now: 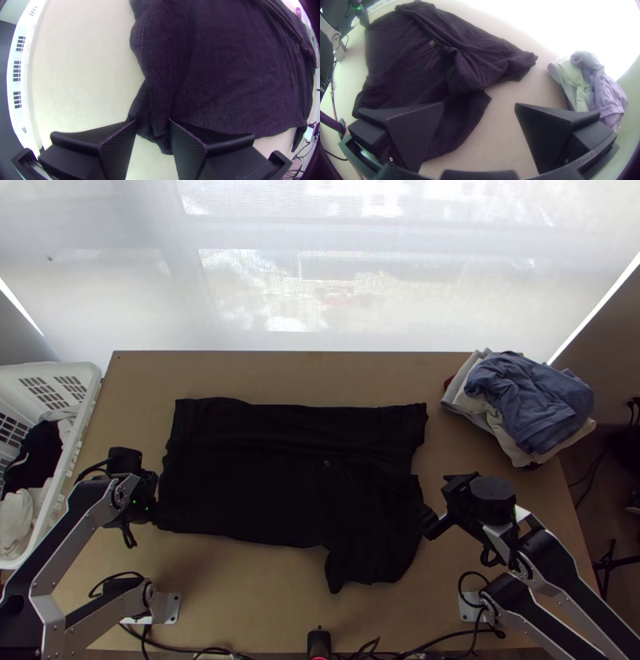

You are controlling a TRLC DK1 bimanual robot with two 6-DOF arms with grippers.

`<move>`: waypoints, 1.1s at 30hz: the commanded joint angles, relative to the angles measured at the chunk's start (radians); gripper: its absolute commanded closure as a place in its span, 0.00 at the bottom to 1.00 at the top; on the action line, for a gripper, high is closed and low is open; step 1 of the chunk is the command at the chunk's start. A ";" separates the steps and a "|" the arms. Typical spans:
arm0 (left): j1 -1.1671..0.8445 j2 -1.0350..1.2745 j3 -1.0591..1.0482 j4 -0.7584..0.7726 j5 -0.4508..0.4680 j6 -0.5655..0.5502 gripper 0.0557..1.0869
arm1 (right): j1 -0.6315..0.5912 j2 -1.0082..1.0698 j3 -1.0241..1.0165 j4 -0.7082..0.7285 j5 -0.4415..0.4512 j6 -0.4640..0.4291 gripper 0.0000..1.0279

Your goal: Fold the t-shirt

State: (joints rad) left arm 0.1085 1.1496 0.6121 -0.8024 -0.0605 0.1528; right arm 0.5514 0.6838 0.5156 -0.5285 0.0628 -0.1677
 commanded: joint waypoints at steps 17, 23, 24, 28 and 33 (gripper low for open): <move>0.002 0.032 -0.011 0.020 -0.004 -0.004 0.97 | 0.479 0.284 0.126 -0.211 -0.199 -0.033 0.04; -0.012 0.033 -0.011 0.039 -0.004 -0.047 0.97 | 0.594 0.398 0.141 -0.203 -0.219 -0.038 0.04; -0.015 0.035 -0.008 0.042 -0.005 -0.056 0.97 | 0.611 0.427 0.133 -0.206 -0.236 -0.042 0.04; -0.023 0.045 0.006 0.043 -0.005 -0.073 0.97 | 0.645 0.513 0.113 -0.214 -0.238 -0.098 0.04; -0.026 0.047 0.014 0.043 -0.012 -0.079 0.97 | 0.637 0.540 0.092 -0.157 -0.235 -0.118 0.05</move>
State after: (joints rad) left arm 0.0895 1.1908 0.6132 -0.7666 -0.0711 0.0887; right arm 1.1580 1.1492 0.6300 -0.7338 -0.1661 -0.2562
